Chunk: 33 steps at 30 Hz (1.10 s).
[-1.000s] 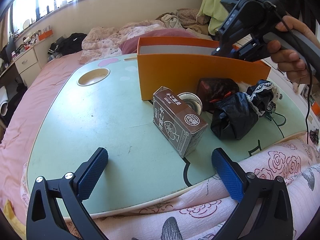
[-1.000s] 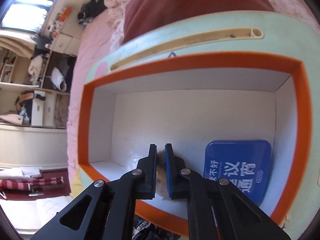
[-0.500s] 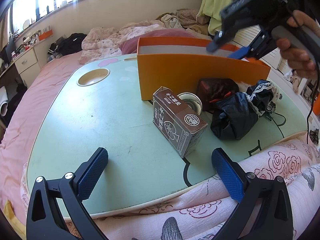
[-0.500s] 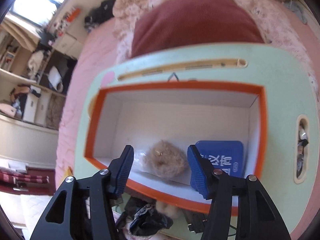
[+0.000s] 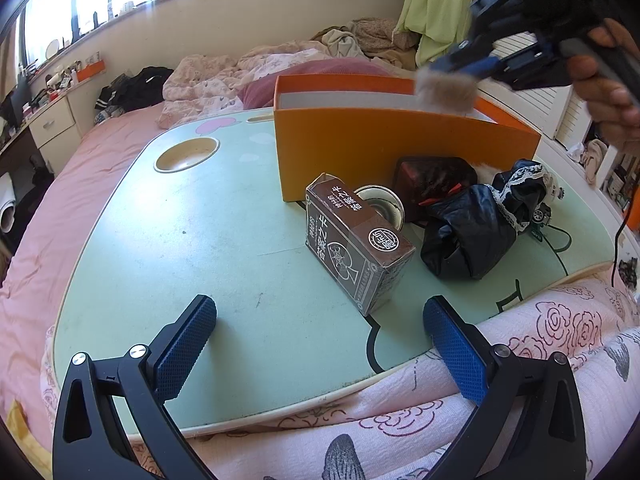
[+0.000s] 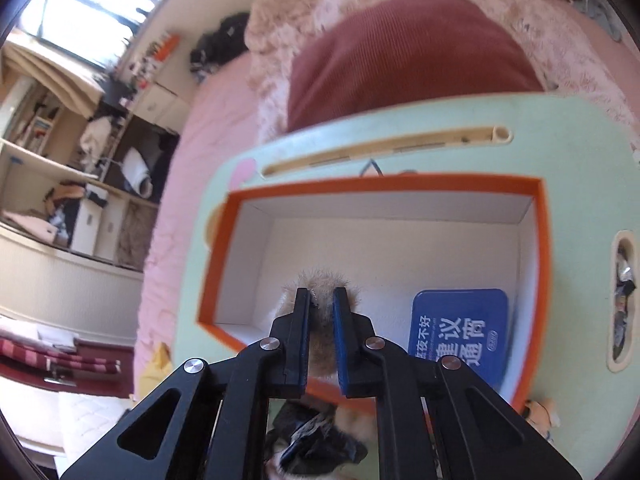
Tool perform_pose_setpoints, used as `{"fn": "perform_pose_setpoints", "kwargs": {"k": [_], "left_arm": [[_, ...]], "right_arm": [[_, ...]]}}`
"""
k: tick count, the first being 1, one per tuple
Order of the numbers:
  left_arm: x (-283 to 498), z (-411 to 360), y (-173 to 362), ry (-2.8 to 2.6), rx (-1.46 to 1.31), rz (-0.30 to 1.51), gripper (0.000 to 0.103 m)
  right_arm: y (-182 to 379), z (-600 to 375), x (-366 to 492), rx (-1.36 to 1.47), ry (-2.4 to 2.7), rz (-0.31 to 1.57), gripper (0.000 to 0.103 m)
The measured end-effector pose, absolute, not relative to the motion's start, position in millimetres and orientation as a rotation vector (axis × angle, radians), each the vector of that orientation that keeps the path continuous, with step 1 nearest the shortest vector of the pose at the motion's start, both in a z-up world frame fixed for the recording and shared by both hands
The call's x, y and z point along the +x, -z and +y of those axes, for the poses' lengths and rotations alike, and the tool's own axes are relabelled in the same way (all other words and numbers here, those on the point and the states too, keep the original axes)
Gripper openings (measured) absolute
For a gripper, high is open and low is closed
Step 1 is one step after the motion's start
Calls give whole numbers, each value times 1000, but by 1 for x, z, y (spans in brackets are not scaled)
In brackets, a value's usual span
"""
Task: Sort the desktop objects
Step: 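Lift the brown pom-pom out, set it beside the figurine, open right gripper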
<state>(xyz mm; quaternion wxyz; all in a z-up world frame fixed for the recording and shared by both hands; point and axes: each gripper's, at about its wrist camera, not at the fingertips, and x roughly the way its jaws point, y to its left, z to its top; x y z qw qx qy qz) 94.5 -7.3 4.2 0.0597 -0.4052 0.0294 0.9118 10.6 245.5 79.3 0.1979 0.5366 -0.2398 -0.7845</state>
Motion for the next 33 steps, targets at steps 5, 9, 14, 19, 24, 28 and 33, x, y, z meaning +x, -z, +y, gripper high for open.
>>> {"fn": "perform_pose_setpoints", "kwargs": {"k": [5,9,14,19,24,28,33], "left_arm": [[95,-8,-4,-2761,-1227,90,103],[95,-7,-4,-2761,-1227,90,103],[95,-8,-4,-2761,-1226,89,103],[95,-7,-4,-2761,-1226,88,103],[95,-8,-4,-2765,-1226,88,103],[95,-7,-4,-2764,-1228,89,103],[94,-8,-4,-2764,-1224,89,103]], "right_arm": [[-103,270,62,1403,2288,-619,11],[-80,277,88,1475,2320,-545,12],[-69,287,106,1378,2423,-514,25],[-74,276,143,1210,2500,-432,55],[-45,260,192,1228,2584,-276,55],[-2,246,197,1356,2672,-88,55],[5,238,195,1330,2711,-1,95]]}}
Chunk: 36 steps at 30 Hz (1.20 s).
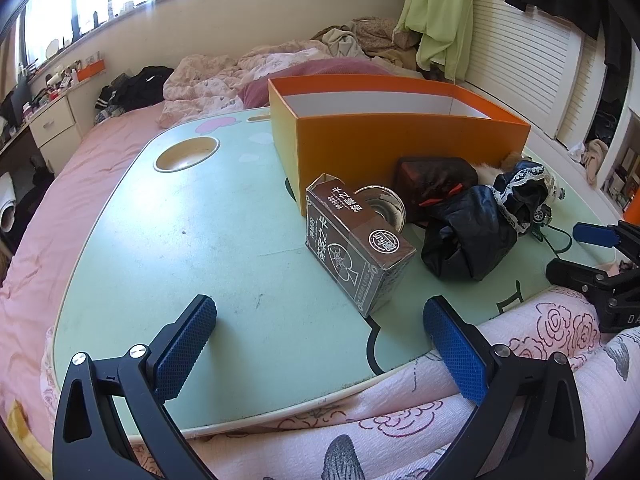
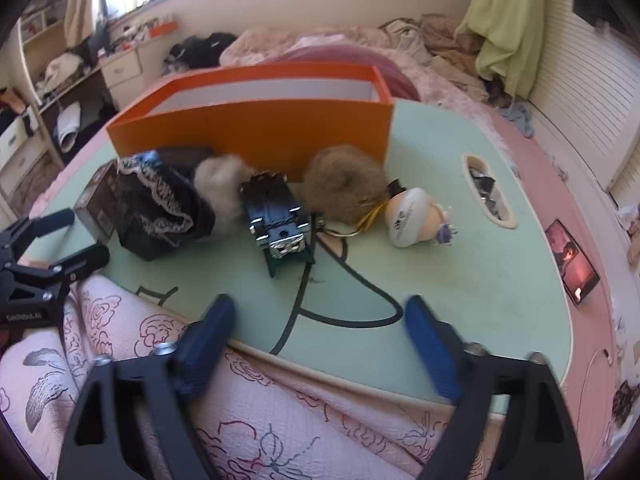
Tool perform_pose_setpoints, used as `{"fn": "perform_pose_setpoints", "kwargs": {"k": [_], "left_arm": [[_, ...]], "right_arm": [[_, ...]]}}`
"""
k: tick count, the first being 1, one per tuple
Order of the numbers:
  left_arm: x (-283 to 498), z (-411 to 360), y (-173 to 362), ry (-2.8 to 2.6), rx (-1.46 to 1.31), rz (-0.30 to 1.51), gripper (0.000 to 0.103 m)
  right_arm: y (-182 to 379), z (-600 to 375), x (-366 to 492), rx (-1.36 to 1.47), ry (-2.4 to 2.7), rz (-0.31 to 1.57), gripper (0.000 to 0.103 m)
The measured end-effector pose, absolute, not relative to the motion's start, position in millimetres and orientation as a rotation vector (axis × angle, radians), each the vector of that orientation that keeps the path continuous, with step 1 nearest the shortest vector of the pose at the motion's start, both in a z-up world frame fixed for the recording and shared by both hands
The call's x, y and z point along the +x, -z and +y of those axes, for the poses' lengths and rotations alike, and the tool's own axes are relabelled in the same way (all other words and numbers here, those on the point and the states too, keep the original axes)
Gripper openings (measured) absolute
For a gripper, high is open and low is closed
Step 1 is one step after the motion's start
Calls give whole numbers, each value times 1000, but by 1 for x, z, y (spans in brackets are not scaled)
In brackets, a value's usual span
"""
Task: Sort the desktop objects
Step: 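Lift the brown pom-pom out, set it beside the figurine, open right gripper, then move the left gripper into the box and grasp the clear bubble-wrap bag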
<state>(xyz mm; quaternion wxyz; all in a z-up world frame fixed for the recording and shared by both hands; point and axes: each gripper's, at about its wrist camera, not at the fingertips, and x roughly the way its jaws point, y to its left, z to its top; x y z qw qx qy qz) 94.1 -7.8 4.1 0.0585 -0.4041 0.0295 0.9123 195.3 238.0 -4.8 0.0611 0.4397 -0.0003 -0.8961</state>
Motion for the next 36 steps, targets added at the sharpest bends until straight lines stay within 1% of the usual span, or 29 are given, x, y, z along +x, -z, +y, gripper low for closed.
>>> {"fn": "perform_pose_setpoints", "kwargs": {"k": [2,13,17,20,23,25,27,28,29,30,31,32,34,36], "left_arm": [[94,-9,-4,-2765,-1224,92,103],[95,-10,-4,-2766,-1212,94,103],[96,-18,-10,-2770,-1190,32,103],[102,-24,-32,-2838,-1132,25,103],[103,-21,-73,-2853,-1010,68,103],[94,-15,-102,-2840,-943,102,103],[74,-6,-122,-2793,-938,118,101],[59,0,-130,-2739,-967,108,94],[41,7,-133,-2659,-1026,84,82],[26,15,-133,-2593,-1089,60,76],[5,23,-128,-2504,-1190,31,65],[-11,29,-122,-2440,-1269,9,57],[-43,40,-103,-2348,-1439,-20,53],[-64,42,-85,-2305,-1569,-43,52]], "right_arm": [[7,244,194,1350,2717,-19,103],[6,244,194,1348,2714,-20,103],[6,244,195,1347,2713,-20,103],[6,244,195,1346,2712,-18,103],[6,244,195,1346,2712,-17,103],[6,244,195,1346,2711,-17,103],[6,244,195,1346,2711,-16,103],[6,244,195,1345,2711,-16,103],[6,245,195,1345,2710,-16,103],[6,244,196,1344,2709,-15,103],[6,244,196,1344,2709,-15,103],[6,245,196,1343,2708,-15,103],[6,245,196,1343,2708,-14,103],[6,245,196,1342,2708,-14,103]]}}
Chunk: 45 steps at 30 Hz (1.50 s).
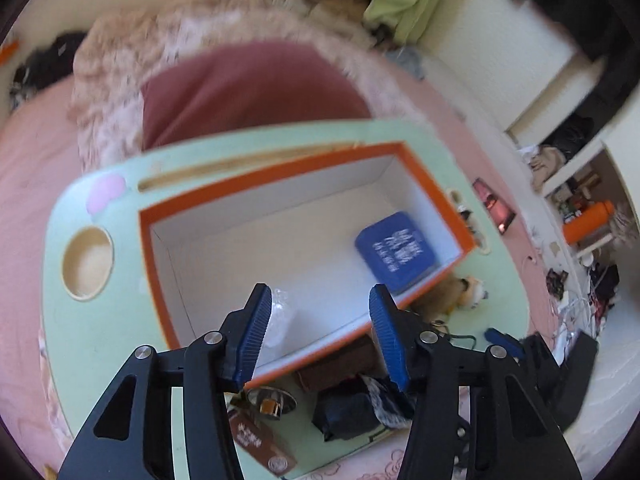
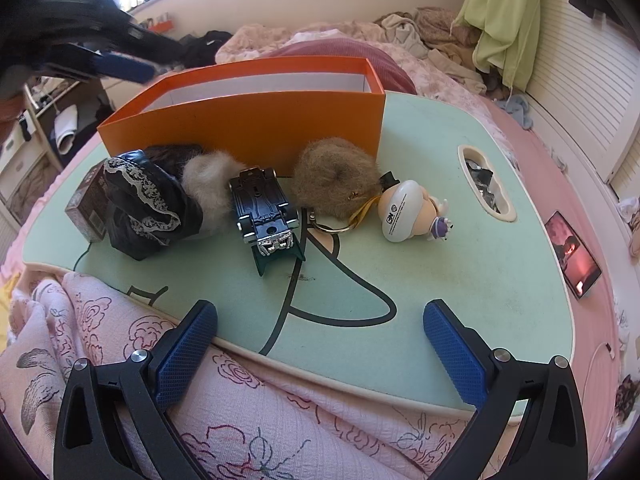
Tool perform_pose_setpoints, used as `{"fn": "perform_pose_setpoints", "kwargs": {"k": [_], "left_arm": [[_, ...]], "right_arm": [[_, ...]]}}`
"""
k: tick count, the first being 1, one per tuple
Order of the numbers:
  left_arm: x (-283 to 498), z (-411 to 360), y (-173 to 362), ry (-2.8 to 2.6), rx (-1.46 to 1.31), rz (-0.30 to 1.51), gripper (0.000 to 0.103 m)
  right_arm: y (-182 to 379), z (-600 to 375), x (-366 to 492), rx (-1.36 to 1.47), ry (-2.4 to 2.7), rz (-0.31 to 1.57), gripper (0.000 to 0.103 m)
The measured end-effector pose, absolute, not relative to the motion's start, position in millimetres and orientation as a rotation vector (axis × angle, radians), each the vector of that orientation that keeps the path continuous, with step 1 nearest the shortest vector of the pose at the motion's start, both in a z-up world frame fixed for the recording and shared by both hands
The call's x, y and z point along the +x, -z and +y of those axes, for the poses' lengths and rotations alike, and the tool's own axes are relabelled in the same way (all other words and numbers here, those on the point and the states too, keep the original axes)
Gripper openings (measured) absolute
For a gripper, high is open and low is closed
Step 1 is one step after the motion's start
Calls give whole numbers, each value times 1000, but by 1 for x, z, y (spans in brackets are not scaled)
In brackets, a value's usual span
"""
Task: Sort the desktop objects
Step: 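Move the left gripper into the box and grasp the clear bubble-wrap bag, then carry the bubble-wrap bag out, lower it beside the brown card box, open left gripper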
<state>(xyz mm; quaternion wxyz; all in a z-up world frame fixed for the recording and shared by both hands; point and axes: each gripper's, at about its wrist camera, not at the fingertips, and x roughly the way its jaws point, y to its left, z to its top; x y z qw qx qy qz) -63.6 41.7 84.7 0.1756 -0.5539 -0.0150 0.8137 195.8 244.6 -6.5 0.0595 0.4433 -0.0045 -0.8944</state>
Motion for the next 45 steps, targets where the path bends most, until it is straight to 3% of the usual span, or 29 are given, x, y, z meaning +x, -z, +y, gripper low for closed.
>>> {"fn": "perform_pose_setpoints", "kwargs": {"k": [6,12,19,24,31,39,43,45], "left_arm": [[-81,37,-53,-2236,-1780,-50,52],[-84,56,-37,-2238,-1895,288,51],[-85,49,-28,-2086,-1912,52,34],[-81,37,-32,-2064,-1895,-22,29],[-57,20,-82,-2139,-1630,-144,29],[-3,30,-112,-2169,-1453,-72,30],[-13,21,-103,-2229,-1413,-104,38],[-8,14,-107,-2284,-1312,-178,47]], "right_arm": [[6,244,196,1340,2707,-12,103],[4,242,197,1335,2702,-4,103],[2,240,195,1338,2698,-5,103],[-1,238,195,1333,2699,-2,103],[0,238,195,1333,2698,-3,103],[0,238,195,1333,2698,-2,103],[0,238,195,1332,2698,-2,103],[-1,238,195,1332,2698,-2,103]]}}
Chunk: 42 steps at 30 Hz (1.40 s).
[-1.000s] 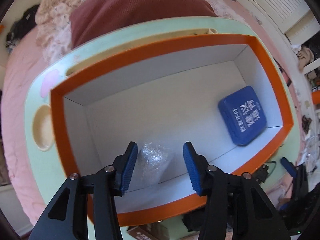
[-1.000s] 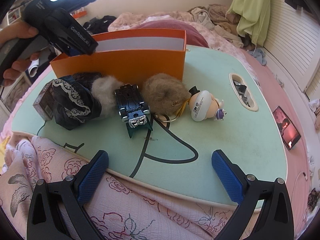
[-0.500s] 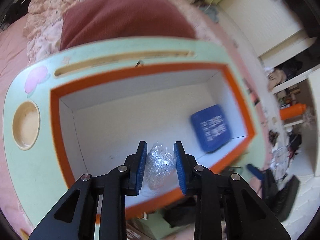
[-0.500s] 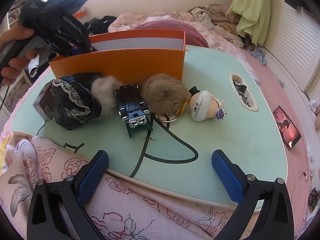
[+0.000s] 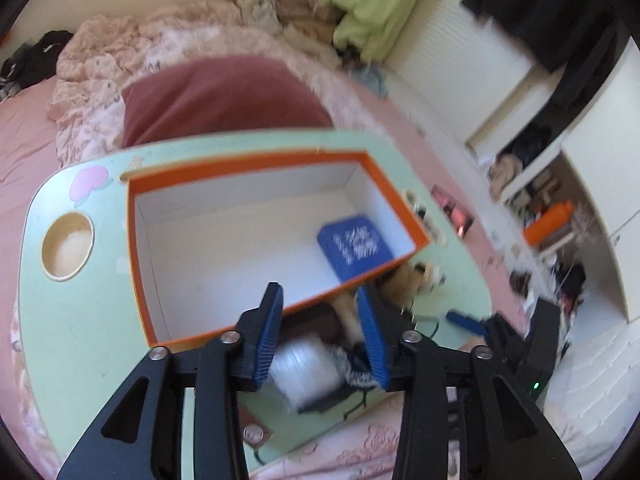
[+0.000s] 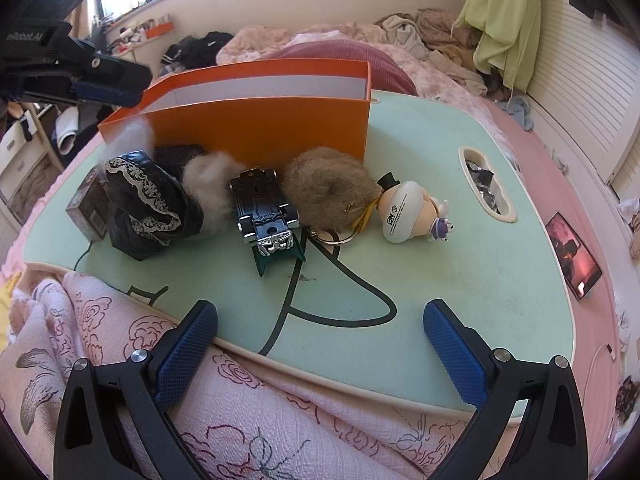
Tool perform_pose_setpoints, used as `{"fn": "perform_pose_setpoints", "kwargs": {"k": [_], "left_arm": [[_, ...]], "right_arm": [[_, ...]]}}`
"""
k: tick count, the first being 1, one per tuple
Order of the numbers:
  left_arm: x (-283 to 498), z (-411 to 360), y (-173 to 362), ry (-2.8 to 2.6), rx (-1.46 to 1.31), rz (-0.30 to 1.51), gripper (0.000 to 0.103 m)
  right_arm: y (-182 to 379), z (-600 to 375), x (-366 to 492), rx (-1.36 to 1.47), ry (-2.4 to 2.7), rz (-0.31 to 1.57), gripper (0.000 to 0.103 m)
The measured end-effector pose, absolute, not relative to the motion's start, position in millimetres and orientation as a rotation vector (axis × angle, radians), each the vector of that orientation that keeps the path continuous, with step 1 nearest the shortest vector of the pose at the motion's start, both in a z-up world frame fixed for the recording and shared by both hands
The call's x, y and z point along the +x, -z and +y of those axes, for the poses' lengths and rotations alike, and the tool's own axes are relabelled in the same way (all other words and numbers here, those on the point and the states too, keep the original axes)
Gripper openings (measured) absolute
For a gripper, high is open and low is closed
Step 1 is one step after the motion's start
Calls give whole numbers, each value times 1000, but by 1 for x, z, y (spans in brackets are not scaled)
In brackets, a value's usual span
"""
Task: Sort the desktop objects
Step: 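Carry the bubble-wrap bag out, lower it beside the brown card box, open left gripper, then move the right gripper into the orange box and grasp the blue tin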
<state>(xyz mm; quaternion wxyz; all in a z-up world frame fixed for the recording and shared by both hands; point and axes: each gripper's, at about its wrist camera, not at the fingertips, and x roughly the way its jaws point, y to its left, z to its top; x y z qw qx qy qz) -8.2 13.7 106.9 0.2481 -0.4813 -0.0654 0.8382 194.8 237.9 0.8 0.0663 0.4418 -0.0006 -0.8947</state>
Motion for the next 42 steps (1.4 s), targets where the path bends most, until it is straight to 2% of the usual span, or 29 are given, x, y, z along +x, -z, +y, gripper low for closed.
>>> {"fn": "perform_pose_setpoints", "kwargs": {"k": [2,4,7,14,20,24,26,36,37,38,40,42], "left_arm": [[2,3,-114,-2362,-1203,-234,65],[20,-5,-121,-2455,-1110,-235,69],[56,-11,-117,-2545,-1053,-144,78],[127,-28,-71,-2473,-1117,-54,79],[118,-17,-26,-2466,-1298,82,80],[93,-6,-15,-2565,-1296,94,94],[83,3,-9,-2649,-1297,166,103],[83,-10,-4,-2667,-1233,148,103],[83,-11,-4,-2668,-1232,147,103],[87,-9,-6,-2668,-1230,147,103],[87,-8,-5,-2668,-1230,147,103],[87,-8,-5,-2669,-1231,148,103]], "right_arm": [[0,239,195,1332,2698,-2,103],[0,238,195,1331,2697,-1,103],[0,238,195,1331,2697,-1,103],[0,238,195,1329,2695,1,103],[0,239,195,1327,2694,2,103],[0,238,195,1324,2685,6,103],[-1,238,196,1321,2687,11,103],[0,239,194,1339,2676,14,102],[-4,239,194,1342,2661,10,95],[-10,240,194,1352,2632,-6,78],[-29,246,189,1363,2600,-57,61],[-67,258,181,1269,2639,-160,61]]}}
